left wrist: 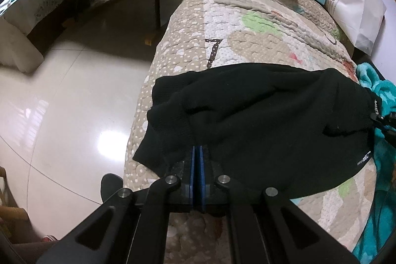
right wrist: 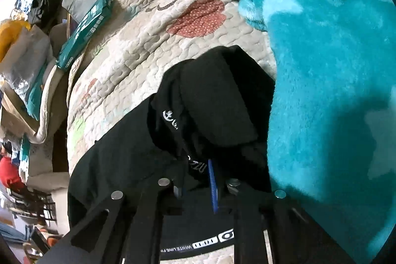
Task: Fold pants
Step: 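Lift the pants edge with both grippers and fold it over the garment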
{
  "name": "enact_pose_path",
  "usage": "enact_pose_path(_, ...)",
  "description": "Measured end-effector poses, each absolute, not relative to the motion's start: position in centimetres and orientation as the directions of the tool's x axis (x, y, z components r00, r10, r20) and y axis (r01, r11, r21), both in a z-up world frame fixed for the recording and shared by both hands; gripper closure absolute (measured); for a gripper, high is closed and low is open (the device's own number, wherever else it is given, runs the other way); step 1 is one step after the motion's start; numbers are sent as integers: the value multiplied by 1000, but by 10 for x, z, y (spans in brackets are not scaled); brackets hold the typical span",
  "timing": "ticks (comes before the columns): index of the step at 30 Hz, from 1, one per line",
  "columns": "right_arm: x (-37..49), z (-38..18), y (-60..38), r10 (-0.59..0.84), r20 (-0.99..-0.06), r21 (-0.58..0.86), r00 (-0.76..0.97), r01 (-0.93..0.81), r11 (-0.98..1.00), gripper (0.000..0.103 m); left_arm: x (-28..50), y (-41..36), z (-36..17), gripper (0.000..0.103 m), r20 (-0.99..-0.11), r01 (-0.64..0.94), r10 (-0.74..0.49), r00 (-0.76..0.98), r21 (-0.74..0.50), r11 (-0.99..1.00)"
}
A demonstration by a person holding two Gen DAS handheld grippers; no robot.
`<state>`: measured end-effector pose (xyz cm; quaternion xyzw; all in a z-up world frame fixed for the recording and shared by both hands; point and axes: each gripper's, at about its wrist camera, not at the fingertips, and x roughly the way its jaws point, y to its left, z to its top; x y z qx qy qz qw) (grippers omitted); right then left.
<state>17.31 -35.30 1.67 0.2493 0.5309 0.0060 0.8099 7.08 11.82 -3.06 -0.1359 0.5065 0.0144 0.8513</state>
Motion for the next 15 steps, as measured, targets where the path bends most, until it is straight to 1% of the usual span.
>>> enact_pose_path(3, 162, 35, -353, 252, -848, 390, 466, 226, 892, 92, 72, 120, -31, 99, -868, -175, -119, 483, -229, 958)
enact_pose_path(8, 138, 62, -364, 264, -826, 421, 498, 232, 877, 94, 71, 123, -31, 99, -868, -184, -123, 482, -238, 954)
enact_pose_path(11, 125, 71, -373, 224, -846, 381, 483, 254, 889, 94, 71, 123, -31, 98, -868, -187, -125, 480, -240, 953)
enact_pose_path(15, 118, 61, -380, 143, -890, 285, 434, 282, 916, 94, 71, 123, -30, 98, -869, -185, -121, 479, -235, 954)
